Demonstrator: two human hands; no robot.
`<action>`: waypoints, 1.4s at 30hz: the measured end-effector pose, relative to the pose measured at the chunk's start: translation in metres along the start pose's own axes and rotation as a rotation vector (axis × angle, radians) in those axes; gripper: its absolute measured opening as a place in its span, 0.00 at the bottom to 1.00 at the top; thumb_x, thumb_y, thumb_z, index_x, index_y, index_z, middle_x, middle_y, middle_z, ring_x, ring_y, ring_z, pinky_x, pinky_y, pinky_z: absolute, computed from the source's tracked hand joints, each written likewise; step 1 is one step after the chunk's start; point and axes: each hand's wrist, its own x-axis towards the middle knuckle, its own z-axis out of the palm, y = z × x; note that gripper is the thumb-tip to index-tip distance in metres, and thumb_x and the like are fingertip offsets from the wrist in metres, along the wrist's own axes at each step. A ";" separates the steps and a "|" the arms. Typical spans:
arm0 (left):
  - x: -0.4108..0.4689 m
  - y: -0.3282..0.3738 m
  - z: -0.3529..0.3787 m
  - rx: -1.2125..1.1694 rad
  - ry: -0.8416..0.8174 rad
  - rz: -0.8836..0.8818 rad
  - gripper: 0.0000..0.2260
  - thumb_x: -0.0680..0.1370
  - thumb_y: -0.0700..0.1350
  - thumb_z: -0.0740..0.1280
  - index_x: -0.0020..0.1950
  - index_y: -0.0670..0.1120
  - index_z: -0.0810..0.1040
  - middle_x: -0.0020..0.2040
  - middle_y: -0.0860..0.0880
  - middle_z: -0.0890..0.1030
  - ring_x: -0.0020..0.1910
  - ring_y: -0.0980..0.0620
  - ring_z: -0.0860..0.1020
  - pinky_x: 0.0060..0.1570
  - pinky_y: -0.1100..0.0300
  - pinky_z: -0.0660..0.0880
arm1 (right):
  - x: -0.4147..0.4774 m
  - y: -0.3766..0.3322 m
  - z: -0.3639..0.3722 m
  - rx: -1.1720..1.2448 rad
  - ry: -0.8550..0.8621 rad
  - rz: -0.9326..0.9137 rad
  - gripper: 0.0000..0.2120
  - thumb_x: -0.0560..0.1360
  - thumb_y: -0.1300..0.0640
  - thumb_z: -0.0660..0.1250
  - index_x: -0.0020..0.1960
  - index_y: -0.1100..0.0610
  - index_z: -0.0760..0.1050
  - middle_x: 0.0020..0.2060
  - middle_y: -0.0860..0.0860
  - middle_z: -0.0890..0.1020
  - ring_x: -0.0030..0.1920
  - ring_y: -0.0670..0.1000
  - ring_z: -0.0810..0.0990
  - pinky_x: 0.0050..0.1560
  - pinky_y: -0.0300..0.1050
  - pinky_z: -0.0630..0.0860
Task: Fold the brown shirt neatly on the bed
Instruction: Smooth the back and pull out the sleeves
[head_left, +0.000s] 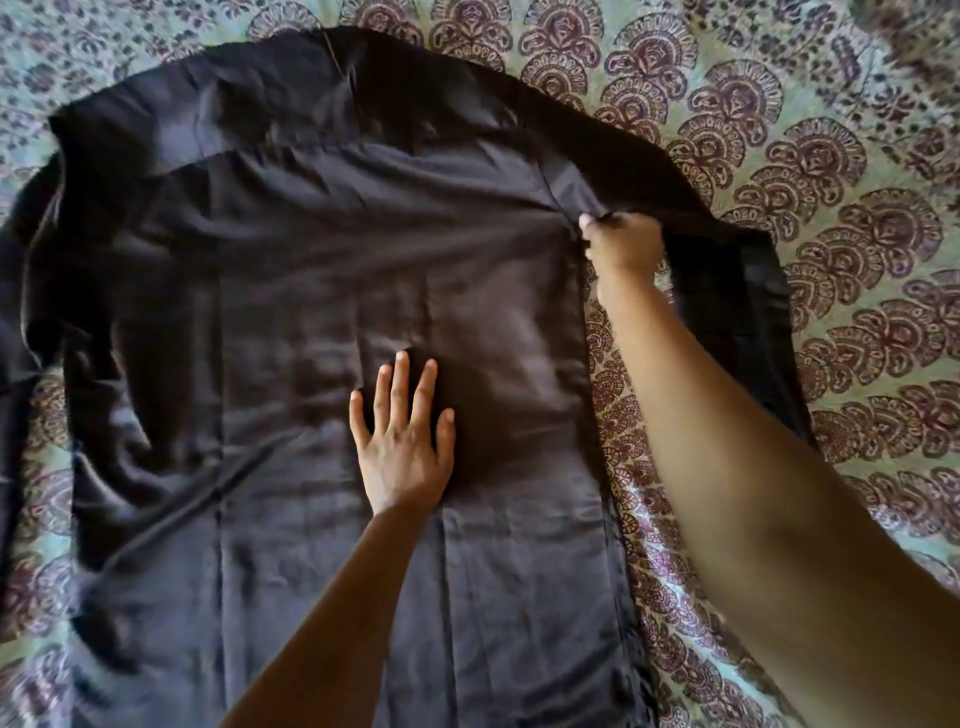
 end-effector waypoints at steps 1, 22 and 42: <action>0.000 0.000 0.000 -0.001 -0.001 -0.002 0.24 0.78 0.56 0.51 0.73 0.52 0.63 0.75 0.47 0.61 0.74 0.47 0.60 0.71 0.47 0.47 | 0.000 -0.003 -0.005 -0.032 0.022 -0.007 0.14 0.65 0.47 0.68 0.29 0.56 0.75 0.34 0.55 0.82 0.42 0.61 0.83 0.45 0.57 0.79; 0.000 -0.002 0.002 -0.006 -0.025 0.005 0.25 0.79 0.56 0.49 0.75 0.53 0.58 0.77 0.47 0.57 0.75 0.48 0.56 0.71 0.47 0.42 | -0.093 0.029 -0.037 -0.168 0.000 -0.202 0.18 0.70 0.54 0.72 0.57 0.59 0.74 0.43 0.55 0.83 0.44 0.52 0.79 0.42 0.40 0.68; 0.009 -0.126 -0.043 -0.095 -0.044 -0.142 0.29 0.76 0.57 0.43 0.76 0.50 0.54 0.77 0.50 0.53 0.76 0.52 0.50 0.73 0.49 0.44 | -0.241 0.055 0.080 -0.764 -0.287 -0.939 0.29 0.77 0.47 0.50 0.74 0.61 0.57 0.73 0.59 0.60 0.73 0.56 0.59 0.72 0.51 0.50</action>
